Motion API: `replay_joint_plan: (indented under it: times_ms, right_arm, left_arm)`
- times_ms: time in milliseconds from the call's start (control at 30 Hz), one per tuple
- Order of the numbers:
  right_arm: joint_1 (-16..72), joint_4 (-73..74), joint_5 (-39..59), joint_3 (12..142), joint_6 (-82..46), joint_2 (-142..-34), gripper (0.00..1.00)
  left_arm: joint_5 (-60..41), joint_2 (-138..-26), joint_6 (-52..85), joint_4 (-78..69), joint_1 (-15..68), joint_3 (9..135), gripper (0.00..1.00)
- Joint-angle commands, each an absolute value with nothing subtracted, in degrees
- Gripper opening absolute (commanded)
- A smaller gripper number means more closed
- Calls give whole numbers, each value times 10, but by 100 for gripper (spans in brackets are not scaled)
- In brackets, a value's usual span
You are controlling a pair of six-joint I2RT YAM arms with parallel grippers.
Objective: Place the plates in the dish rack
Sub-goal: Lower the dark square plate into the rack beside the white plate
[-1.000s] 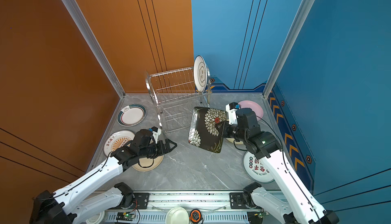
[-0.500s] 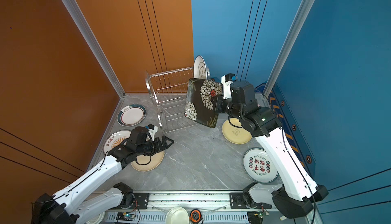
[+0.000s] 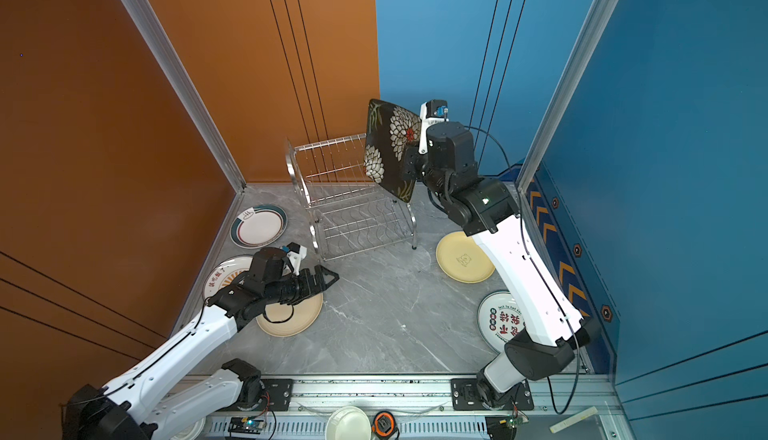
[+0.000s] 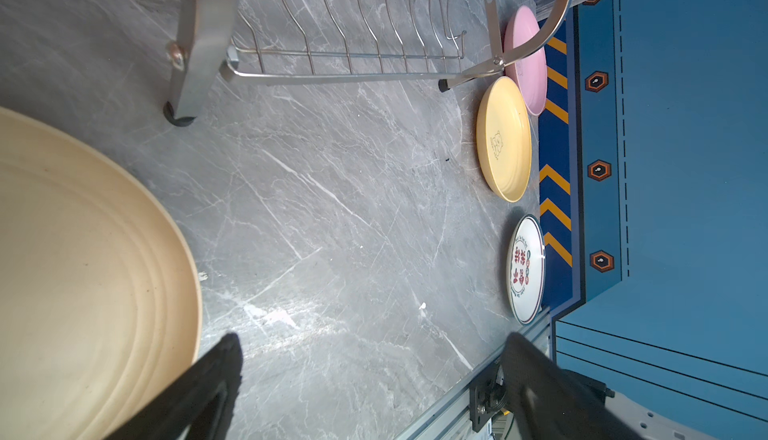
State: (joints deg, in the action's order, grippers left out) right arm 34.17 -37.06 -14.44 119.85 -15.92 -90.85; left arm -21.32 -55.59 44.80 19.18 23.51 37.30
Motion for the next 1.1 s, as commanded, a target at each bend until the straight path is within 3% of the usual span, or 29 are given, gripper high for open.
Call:
replay_joint_plan:
  times_ms: [0, 400, 1067]
  right_arm:
    - [356, -213, -217, 1237, -112, -920, 0]
    - [376, -83, -319, 1275, -13, -1015, 0]
    - [375, -42, -358, 1335, 43, -1110, 0]
  left_arm:
    - [-230, -552, 436, 206, 230, 379, 98]
    - [-235, -542, 439, 204, 219, 371, 98]
    - [-259, -552, 431, 204, 185, 374, 98]
